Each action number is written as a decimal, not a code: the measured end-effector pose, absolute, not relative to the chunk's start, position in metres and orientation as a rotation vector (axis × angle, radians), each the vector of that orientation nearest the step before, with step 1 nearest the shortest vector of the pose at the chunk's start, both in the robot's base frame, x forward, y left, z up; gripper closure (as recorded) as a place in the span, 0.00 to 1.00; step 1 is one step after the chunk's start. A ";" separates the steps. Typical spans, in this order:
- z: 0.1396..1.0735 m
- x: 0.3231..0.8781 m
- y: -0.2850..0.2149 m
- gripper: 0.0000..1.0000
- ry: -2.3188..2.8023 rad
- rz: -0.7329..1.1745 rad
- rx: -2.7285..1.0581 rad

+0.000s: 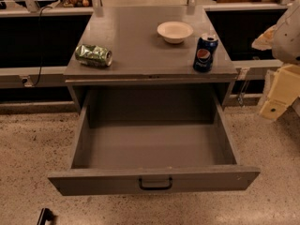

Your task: Place pepsi can into top drawer

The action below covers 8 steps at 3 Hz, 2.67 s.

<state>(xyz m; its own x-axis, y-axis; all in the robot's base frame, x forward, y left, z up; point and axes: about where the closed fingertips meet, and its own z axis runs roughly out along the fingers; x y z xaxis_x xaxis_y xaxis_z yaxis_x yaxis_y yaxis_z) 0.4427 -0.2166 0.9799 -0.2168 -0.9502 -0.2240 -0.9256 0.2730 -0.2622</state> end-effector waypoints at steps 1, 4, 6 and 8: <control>0.986 0.475 -0.215 0.00 2.118 -0.058 -1.650; 0.969 0.669 -0.170 0.00 1.723 0.325 -1.155; 0.957 0.716 -0.171 0.00 1.684 0.350 -0.984; 0.946 0.711 -0.196 0.07 1.776 0.394 -0.801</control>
Offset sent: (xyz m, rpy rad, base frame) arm 0.1809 0.0095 0.0232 0.5409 -0.3515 0.0170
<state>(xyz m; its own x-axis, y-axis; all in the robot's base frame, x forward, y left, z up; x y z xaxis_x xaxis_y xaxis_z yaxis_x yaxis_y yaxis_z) 0.7108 -0.1961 0.9455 -0.1769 -0.3246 -0.9291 -0.6870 0.7167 -0.1196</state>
